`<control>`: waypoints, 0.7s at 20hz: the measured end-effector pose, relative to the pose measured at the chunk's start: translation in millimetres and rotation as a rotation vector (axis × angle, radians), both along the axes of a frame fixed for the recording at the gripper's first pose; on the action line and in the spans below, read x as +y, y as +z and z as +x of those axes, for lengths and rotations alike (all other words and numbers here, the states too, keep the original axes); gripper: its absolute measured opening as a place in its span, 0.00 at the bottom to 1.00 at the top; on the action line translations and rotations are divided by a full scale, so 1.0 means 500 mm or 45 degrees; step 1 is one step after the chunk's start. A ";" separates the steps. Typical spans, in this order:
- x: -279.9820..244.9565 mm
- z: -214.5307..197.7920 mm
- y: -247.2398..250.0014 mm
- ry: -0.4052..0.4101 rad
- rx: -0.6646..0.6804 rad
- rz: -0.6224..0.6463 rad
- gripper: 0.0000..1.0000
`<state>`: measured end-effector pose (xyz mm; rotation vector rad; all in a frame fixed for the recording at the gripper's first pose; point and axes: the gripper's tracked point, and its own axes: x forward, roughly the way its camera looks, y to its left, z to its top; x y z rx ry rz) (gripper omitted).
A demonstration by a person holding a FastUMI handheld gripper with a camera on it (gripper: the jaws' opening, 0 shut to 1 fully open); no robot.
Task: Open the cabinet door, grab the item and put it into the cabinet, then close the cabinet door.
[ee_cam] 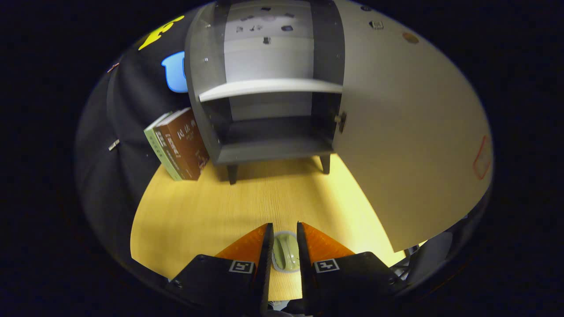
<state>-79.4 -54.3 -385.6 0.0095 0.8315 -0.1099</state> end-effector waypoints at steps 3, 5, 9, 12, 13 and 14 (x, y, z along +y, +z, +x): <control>-0.009 -0.008 -0.094 0.018 0.136 0.036 0.35; -0.013 -0.015 -0.145 0.053 0.210 0.035 0.35; -0.011 -0.017 -0.209 0.089 0.313 0.062 0.35; -0.006 -0.021 -0.234 0.120 0.355 0.066 0.35; -0.007 -0.021 -0.243 0.129 0.369 0.061 0.35; -0.007 -0.021 -0.248 0.134 0.380 0.056 0.34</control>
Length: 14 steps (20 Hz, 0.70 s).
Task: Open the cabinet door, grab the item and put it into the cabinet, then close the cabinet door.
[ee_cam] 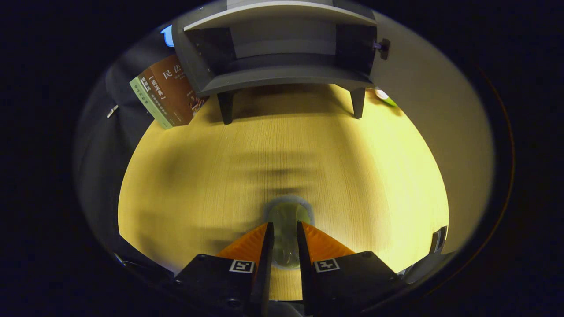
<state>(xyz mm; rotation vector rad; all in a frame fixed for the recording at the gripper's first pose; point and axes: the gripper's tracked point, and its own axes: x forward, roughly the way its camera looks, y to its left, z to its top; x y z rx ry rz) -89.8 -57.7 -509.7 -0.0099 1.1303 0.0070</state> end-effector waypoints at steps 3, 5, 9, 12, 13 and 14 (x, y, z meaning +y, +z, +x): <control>-0.004 0.004 -0.019 0.006 0.025 -0.009 0.34; -0.005 -0.008 -0.043 0.024 0.083 -0.031 0.34; -0.013 -0.018 -0.065 0.034 0.144 -0.065 0.36; -0.018 -0.016 -0.066 0.053 0.149 -0.097 0.18; -0.017 -0.015 -0.065 0.052 0.146 -0.102 0.18; -0.014 -0.017 -0.056 0.053 0.154 -0.101 0.18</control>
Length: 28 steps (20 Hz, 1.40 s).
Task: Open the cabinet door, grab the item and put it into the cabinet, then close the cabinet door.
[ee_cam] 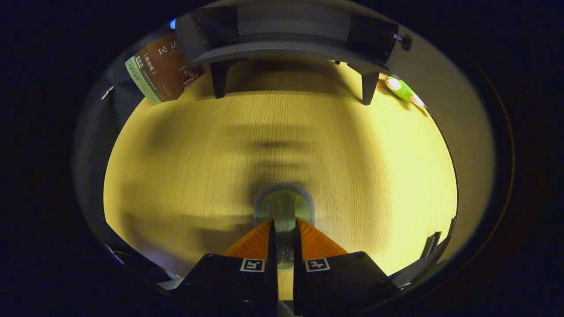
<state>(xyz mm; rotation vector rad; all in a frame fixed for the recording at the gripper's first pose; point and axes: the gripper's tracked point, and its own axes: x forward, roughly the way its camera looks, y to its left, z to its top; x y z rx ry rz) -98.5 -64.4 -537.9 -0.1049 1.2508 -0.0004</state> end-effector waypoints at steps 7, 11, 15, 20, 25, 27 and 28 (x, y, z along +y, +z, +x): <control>0.009 0.074 0.082 -0.063 -0.129 0.017 0.18; 0.050 0.168 0.190 -0.055 -0.361 0.014 0.18; 0.072 0.247 0.340 -0.030 -0.606 -0.004 0.18; 0.105 0.340 0.522 -0.011 -0.909 0.027 0.18; 0.133 0.419 0.667 0.026 -1.145 0.034 0.18; 0.133 0.459 0.715 0.034 -1.225 0.027 0.18; 0.136 0.478 0.737 0.035 -1.266 0.026 0.18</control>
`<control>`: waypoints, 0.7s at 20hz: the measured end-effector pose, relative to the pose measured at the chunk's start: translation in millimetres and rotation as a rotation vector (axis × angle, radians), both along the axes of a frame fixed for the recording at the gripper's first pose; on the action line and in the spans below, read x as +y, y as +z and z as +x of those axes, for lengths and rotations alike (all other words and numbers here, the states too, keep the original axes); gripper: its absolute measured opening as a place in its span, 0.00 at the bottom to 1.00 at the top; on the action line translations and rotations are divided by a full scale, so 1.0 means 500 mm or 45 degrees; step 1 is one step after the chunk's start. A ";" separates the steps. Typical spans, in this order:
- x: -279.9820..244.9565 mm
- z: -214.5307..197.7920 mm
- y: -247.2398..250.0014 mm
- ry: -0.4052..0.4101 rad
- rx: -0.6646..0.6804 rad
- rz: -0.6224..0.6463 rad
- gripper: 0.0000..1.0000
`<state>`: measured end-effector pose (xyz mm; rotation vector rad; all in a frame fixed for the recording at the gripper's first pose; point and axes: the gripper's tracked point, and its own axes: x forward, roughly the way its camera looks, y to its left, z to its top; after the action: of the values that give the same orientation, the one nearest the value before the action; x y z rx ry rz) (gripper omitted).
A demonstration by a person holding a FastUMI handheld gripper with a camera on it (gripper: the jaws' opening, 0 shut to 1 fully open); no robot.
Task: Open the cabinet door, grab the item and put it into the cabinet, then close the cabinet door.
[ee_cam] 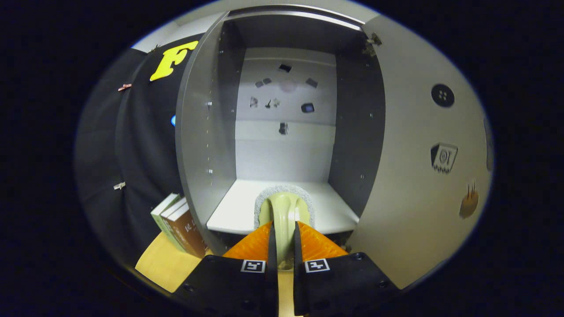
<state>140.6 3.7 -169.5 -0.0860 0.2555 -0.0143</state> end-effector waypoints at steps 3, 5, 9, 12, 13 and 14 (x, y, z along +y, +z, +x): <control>0.001 0.043 0.036 0.007 -0.060 -0.011 0.17; -0.007 0.089 0.055 0.005 -0.081 -0.026 0.17; -0.007 0.191 0.050 -0.020 -0.067 0.014 0.17; -0.018 0.262 0.002 -0.038 0.050 0.014 0.17; -0.020 0.284 -0.019 -0.052 0.098 -0.010 0.17; -0.022 0.302 -0.042 -0.064 0.149 -0.035 0.17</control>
<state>291.7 -7.5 -190.5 -0.1080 0.3743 -0.0627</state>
